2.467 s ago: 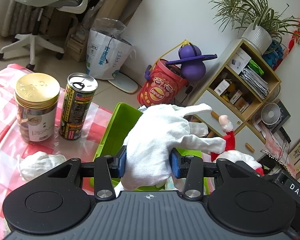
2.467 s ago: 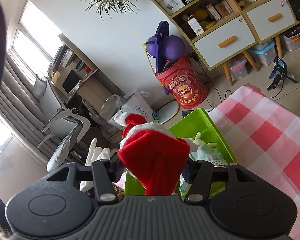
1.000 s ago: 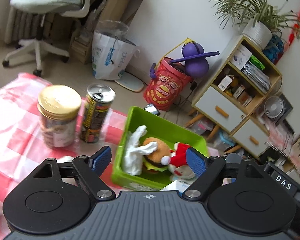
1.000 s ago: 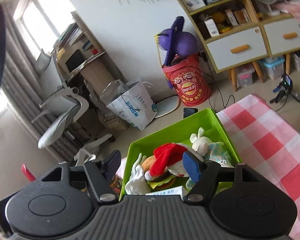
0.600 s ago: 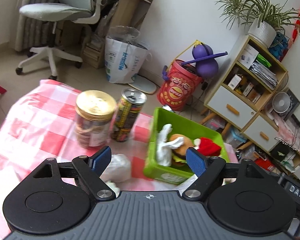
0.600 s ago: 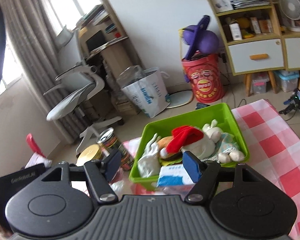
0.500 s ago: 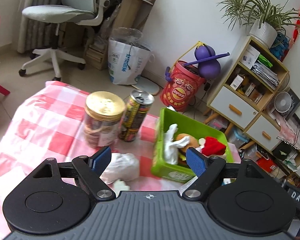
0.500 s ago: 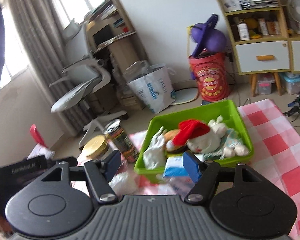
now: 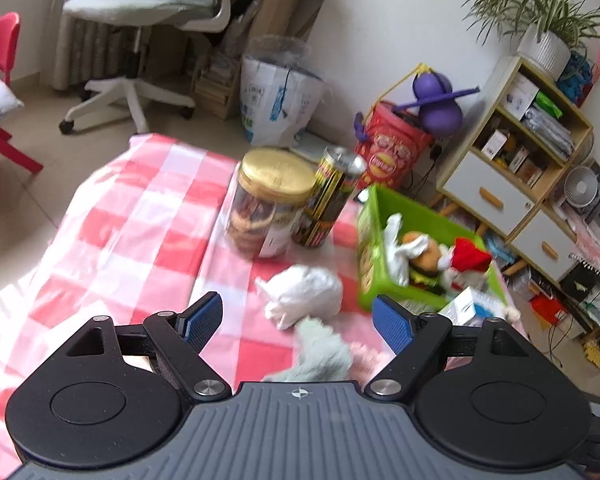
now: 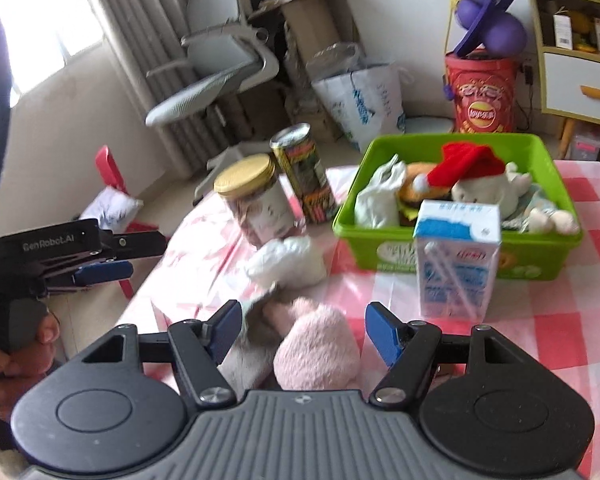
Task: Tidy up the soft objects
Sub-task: 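Move both tools back over the table toward the pink plush and grey towel, then grasp the pink plush bunny with the right tool while the left tool grasps the grey towel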
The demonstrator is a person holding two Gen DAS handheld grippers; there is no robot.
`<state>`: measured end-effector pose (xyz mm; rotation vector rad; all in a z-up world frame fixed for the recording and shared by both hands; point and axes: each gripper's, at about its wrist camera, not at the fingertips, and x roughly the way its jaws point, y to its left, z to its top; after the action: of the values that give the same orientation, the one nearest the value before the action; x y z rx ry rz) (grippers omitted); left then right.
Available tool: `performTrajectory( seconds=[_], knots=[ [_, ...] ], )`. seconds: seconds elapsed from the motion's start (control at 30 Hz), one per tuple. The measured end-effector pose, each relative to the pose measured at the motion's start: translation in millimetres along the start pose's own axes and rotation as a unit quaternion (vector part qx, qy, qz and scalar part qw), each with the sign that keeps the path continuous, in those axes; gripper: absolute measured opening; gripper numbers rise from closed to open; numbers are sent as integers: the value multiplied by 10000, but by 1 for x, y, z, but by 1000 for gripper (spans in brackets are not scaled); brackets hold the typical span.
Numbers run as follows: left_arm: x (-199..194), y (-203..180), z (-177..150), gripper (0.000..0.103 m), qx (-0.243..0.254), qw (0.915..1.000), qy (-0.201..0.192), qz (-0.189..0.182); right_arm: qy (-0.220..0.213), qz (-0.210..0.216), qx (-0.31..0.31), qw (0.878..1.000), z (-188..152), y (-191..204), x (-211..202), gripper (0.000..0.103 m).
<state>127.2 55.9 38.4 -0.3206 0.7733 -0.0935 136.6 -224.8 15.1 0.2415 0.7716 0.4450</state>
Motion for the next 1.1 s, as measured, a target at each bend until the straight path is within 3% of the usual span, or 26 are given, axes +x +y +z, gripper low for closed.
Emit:
performTrajectory(
  seconds=[0.63, 0.7, 0.83, 1.1],
  knots=[
    [15, 16, -21, 80, 186, 9987, 476, -27, 877, -509, -607, 9930, -32, 11, 67, 53],
    [17, 13, -23, 80, 237, 9983, 524, -32, 963, -508, -634, 9920, -37, 11, 73, 46],
    [22, 11, -28, 80, 267, 9978, 607, -56, 920, -481, -552, 9931, -36, 10, 70, 40],
    [32, 0, -40, 80, 445, 9954, 845, -117, 629, -456, -49, 9970, -20, 3, 27, 40]
  ],
)
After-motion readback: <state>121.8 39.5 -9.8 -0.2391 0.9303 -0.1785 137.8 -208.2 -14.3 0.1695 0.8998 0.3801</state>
